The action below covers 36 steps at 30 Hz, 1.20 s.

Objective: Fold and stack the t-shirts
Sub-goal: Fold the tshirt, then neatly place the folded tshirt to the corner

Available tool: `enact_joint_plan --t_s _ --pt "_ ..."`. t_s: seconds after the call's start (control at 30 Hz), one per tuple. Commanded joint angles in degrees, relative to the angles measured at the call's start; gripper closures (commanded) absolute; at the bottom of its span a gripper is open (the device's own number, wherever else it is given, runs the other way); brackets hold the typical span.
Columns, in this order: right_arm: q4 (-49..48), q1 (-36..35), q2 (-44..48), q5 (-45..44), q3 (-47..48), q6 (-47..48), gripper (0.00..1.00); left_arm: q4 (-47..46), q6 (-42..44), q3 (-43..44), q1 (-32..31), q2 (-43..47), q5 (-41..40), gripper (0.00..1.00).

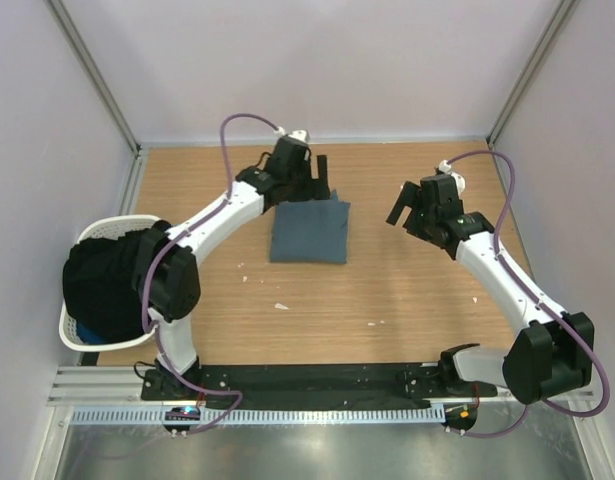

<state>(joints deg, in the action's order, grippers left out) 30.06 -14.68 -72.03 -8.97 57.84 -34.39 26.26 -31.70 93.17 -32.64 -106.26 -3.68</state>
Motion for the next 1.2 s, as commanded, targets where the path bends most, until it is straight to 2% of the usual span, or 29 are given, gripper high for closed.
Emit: enact_joint_plan --t_s 0.0,0.17,0.3,0.43,0.57,0.73,0.93,1.07,1.17 --pt "2.3 -0.1 0.8 -5.6 4.2 0.7 0.00 12.8 2.4 5.3 -4.3 -7.6 -8.1 0.09" --pt "10.0 0.0 0.0 -14.9 10.2 0.2 0.00 19.8 0.2 12.5 -6.3 -16.0 -11.2 0.09" --pt "10.4 0.2 0.7 -15.4 10.4 1.7 0.00 21.8 -0.1 13.7 -6.0 -22.2 -12.3 0.09" --pt "9.1 0.3 1.4 -14.8 8.9 2.4 0.00 23.2 -0.2 17.1 -4.7 -27.8 -9.8 0.08" --pt "8.5 0.3 0.3 -14.8 8.4 2.9 0.00 27.2 -0.4 23.7 0.3 -33.6 -8.4 0.08" --pt "7.6 0.5 -1.4 -15.3 8.3 3.9 0.00 33.6 5.0 33.4 5.6 -36.5 -9.4 0.08" --pt "5.2 0.8 -5.1 -15.3 8.8 4.0 0.00 36.2 13.6 36.6 12.4 -37.2 -10.3 0.06" --pt "5.8 1.0 -8.9 -14.8 11.4 4.2 0.00 35.4 26.7 40.1 16.6 -39.5 -10.5 0.06" --pt "7.3 1.1 -11.9 -15.1 14.1 4.8 0.00 34.0 31.2 44.5 20.2 -42.3 -13.7 0.05"
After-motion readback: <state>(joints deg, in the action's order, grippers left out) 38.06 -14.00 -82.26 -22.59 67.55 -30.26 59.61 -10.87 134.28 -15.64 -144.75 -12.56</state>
